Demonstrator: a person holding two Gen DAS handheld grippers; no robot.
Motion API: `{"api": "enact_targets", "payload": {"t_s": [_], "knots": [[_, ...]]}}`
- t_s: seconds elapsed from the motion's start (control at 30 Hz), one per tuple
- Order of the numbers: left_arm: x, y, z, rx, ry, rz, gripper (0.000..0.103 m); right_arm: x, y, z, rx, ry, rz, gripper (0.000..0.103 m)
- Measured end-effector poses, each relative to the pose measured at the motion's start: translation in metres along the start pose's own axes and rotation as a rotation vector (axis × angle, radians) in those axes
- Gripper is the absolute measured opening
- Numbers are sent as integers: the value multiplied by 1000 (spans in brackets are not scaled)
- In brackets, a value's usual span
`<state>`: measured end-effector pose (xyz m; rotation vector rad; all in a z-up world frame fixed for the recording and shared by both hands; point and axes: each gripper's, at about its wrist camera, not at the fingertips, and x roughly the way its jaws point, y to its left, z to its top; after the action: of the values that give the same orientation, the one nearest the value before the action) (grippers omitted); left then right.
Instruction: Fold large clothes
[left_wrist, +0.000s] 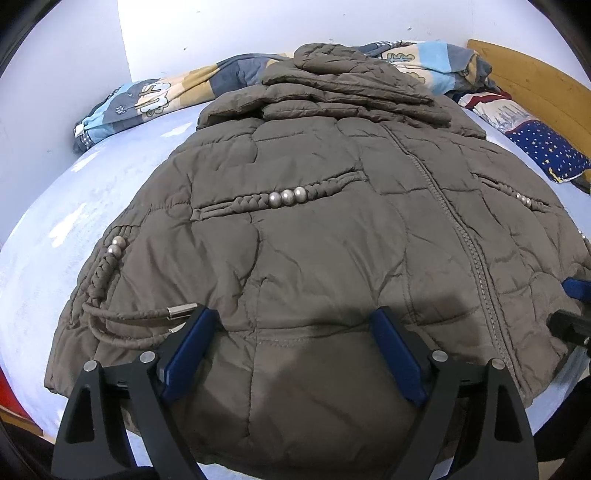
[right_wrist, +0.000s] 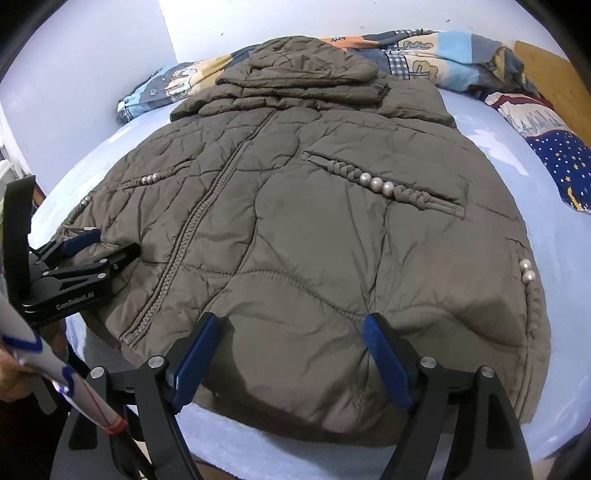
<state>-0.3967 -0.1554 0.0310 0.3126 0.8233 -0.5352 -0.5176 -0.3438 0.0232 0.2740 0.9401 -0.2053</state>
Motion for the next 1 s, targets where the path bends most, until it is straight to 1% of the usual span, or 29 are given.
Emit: {"api": "enact_targets", "payload": {"t_s": [0.13,0.2,0.23,0.33,0.4,0.43,0.47,0.5,0.53,0.57,0.6,0.63,0.7,0.83,0.93,1.0], "knots": [[-11,4,-2,8,-20,-10,88,-11,-10,1,55,-15,23,84],[-19,9,-1,-3,-37,-13,88,-24,-21,3,106,-61,42,84],[-27,16,1,-21,-60,-13,88,-33,-28,4,133,-93,45,84],[-45,40,8,-87,-109,-3,88,-54,-55,3,243,-175,23,84],[-53,63,12,-153,-129,5,88,-66,-80,-1,333,-218,-38,85],[-56,84,13,-219,-131,14,88,-71,-92,-4,376,-226,-62,85],[-56,99,12,-270,-130,26,88,-73,-101,-6,409,-221,-84,85],[-56,121,9,-348,-123,41,88,-74,-111,-8,441,-208,-113,85],[-54,135,6,-404,-112,41,88,-74,-120,-12,475,-199,-137,85],[-49,155,0,-506,-83,13,88,-75,-131,-19,524,-192,-152,85],[-44,169,-6,-585,-57,-19,87,-75,-141,-25,576,-187,-151,85],[-35,183,-14,-673,-19,-50,87,-75,-148,-28,609,-184,-141,85],[-23,193,-22,-743,23,-91,85,-74,-164,-35,691,-173,-115,85],[-17,190,-25,-761,25,-151,85,-62,-177,-48,821,-155,7,85],[-11,183,-29,-764,40,-191,85,-53,-180,-59,883,-132,55,85],[-10,177,-29,-747,43,-190,85,-48,-185,-66,926,-125,97,85]]}}
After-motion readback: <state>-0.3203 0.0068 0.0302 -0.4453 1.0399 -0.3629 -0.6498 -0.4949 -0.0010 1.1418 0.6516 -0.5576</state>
